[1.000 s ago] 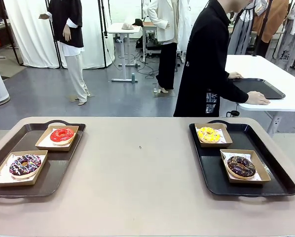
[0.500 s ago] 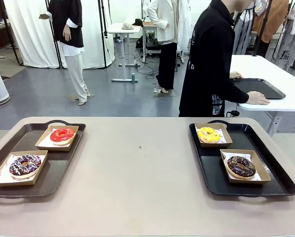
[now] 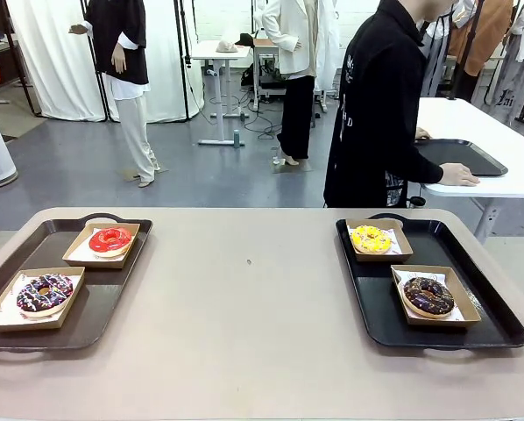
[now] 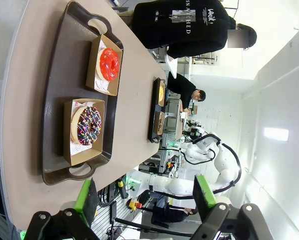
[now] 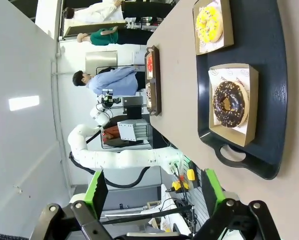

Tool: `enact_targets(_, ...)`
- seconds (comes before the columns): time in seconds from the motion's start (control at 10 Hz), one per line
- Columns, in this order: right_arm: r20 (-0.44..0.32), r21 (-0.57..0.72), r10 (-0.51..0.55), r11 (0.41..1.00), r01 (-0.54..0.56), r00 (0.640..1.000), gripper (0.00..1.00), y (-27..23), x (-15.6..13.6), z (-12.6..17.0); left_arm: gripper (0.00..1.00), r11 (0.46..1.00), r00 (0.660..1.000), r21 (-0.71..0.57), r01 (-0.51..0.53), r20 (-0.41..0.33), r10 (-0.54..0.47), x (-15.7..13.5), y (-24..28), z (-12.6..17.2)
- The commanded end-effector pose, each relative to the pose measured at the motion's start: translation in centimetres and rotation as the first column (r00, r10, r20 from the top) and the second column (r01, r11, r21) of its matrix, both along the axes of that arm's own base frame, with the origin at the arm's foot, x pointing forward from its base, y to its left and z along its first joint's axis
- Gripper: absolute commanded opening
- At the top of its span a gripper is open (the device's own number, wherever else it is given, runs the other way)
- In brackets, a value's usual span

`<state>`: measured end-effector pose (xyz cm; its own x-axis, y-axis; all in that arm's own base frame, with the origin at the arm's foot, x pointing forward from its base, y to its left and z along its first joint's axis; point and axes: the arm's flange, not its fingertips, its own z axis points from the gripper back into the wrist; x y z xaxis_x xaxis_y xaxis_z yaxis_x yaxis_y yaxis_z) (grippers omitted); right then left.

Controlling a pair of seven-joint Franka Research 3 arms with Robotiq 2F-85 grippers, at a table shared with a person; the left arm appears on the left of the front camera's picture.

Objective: Individually package the donuts and arrange them on the tray.
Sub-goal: Place the picked Paper togo box on the Handle tray.

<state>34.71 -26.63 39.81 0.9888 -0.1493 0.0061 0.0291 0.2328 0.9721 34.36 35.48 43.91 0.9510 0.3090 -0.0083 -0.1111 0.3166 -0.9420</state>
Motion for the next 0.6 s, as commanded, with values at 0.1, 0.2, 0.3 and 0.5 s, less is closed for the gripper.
enact_targets(0.1,0.000,0.000,0.019,1.000,-0.019,1.000,1.00,-0.26,-0.29,0.27,1.00,1.000,1.000,0.002,-0.002,0.003,0.002,-0.14,-0.01,0.20)
enact_targets(0.2,0.000,0.000,0.019,1.000,-0.019,1.000,1.00,-0.26,-0.29,0.27,1.00,1.000,1.000,0.002,-0.002,0.003,0.002,-0.14,-0.01,0.20)
enact_targets(0.3,0.000,0.000,0.019,1.000,-0.019,1.000,1.00,-0.26,-0.29,0.27,1.00,1.000,1.000,0.002,-0.002,0.003,0.002,-0.14,-0.01,0.20)
enact_targets(0.5,0.000,0.000,0.019,1.000,-0.019,1.000,1.00,-0.26,-0.29,0.27,1.00,1.000,1.000,0.002,-0.002,0.003,0.002,-0.14,-0.01,0.20)
